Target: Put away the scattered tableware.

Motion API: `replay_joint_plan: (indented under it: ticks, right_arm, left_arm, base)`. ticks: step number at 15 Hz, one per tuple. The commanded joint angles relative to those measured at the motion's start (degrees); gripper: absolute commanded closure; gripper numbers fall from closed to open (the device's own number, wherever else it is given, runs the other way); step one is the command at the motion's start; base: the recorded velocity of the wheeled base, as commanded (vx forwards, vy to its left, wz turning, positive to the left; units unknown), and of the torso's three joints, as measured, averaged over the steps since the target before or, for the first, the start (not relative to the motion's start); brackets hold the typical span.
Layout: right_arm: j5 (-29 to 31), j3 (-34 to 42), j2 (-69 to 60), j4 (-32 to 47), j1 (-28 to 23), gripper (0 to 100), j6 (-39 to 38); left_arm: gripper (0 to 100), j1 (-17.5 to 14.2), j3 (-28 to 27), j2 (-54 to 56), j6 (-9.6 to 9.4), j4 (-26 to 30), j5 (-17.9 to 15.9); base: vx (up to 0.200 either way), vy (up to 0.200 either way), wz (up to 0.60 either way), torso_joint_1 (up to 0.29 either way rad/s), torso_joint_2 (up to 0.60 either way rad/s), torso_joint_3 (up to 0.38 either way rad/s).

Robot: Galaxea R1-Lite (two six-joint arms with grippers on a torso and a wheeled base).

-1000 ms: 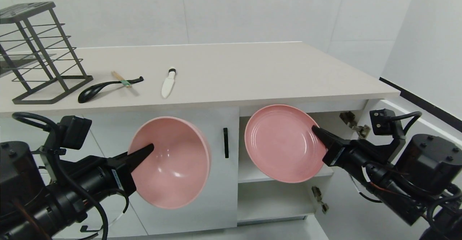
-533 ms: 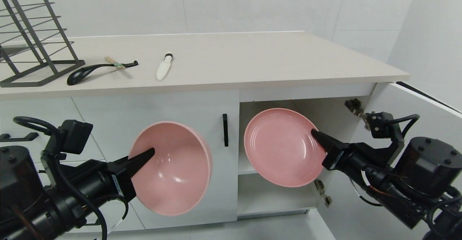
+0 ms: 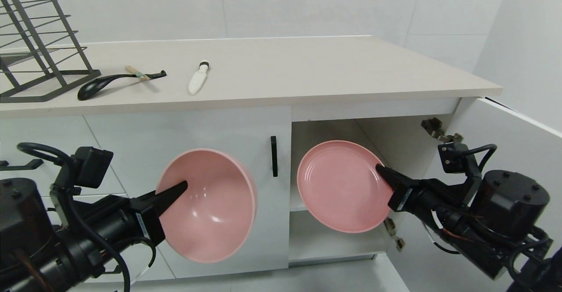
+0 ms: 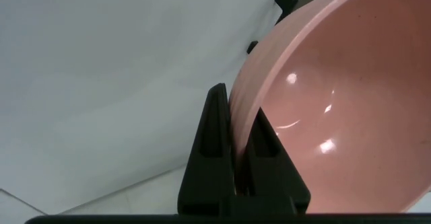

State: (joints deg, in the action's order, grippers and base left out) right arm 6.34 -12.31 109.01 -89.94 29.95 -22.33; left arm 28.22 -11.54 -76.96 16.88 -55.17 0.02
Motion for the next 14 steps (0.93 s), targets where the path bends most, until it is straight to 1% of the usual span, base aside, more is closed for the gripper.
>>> replay_joint_plan:
  ticks: [1,5,8,10,12,14]
  right_arm:
    - [-0.01,0.18,2.61,-0.06,0.02,100,0.01]
    - [-0.01,1.41,2.61,-0.06,0.37,100,0.1]
    - [0.08,4.67,2.44,-0.06,1.34,100,0.1]
    - [0.08,5.28,2.09,-0.06,2.04,100,0.1]
    - [-0.01,6.6,-0.73,-0.06,6.35,100,0.98]
    - [-0.01,7.21,0.33,-0.06,6.79,100,3.61]
  left_arm:
    - [100,0.78,0.21,-0.38,0.08,-0.02,0.06]
    - [100,1.05,0.73,-0.38,0.08,-0.02,0.06]
    - [100,1.13,1.61,-1.18,-0.01,-0.02,0.06]
    - [100,1.13,1.96,-1.62,-0.1,-0.02,0.15]
    - [100,1.75,2.4,-1.88,-0.1,-0.02,0.15]
    - [100,1.93,2.84,-1.7,-0.36,-0.02,0.06]
  base:
    - [0.0,0.0,0.0,-0.002,0.01,0.056]
    - [0.0,0.0,0.0,0.0,0.0,0.0]
    - [0.0,0.0,0.0,0.0,0.0,0.0]
    - [0.0,0.0,0.0,0.0,0.0,0.0]
    - [0.0,0.0,0.0,0.0,0.0,0.0]
    - [0.0,0.0,0.0,0.0,0.0,0.0]
